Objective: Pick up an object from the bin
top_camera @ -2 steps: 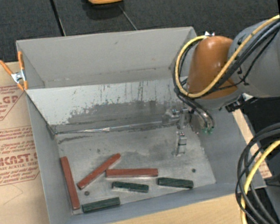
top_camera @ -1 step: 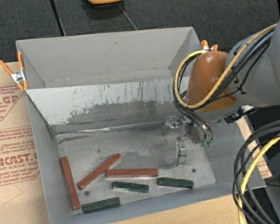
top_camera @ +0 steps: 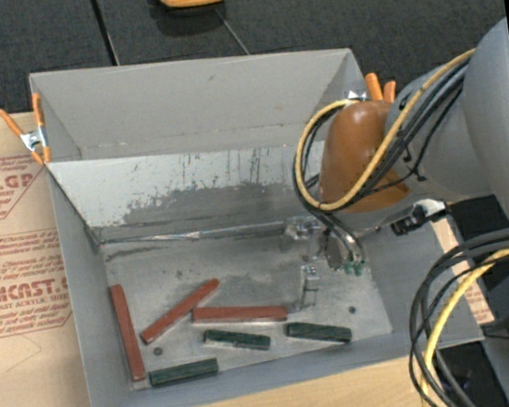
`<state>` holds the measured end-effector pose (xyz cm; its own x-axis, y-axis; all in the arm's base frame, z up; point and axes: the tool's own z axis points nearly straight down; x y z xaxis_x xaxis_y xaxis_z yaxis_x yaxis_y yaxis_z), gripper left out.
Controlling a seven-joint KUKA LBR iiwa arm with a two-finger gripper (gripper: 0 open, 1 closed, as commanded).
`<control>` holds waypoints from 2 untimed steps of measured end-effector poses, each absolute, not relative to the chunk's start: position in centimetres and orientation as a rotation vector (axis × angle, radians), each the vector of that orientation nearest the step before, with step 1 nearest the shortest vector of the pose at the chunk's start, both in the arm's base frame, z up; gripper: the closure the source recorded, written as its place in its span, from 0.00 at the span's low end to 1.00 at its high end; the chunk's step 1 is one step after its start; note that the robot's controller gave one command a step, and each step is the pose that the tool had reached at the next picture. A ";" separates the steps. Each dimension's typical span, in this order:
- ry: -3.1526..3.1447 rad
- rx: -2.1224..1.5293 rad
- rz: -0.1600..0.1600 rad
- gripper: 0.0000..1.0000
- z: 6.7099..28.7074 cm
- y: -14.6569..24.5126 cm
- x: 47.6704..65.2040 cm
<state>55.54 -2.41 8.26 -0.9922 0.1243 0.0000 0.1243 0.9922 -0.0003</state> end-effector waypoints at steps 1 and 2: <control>-3.139 -0.152 -0.002 0.00 7.7 0.1 56.6; -3.136 0.190 -0.001 0.00 8.6 -0.5 56.3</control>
Offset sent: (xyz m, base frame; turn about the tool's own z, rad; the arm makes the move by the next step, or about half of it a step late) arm -0.0053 0.0046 0.0269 0.2063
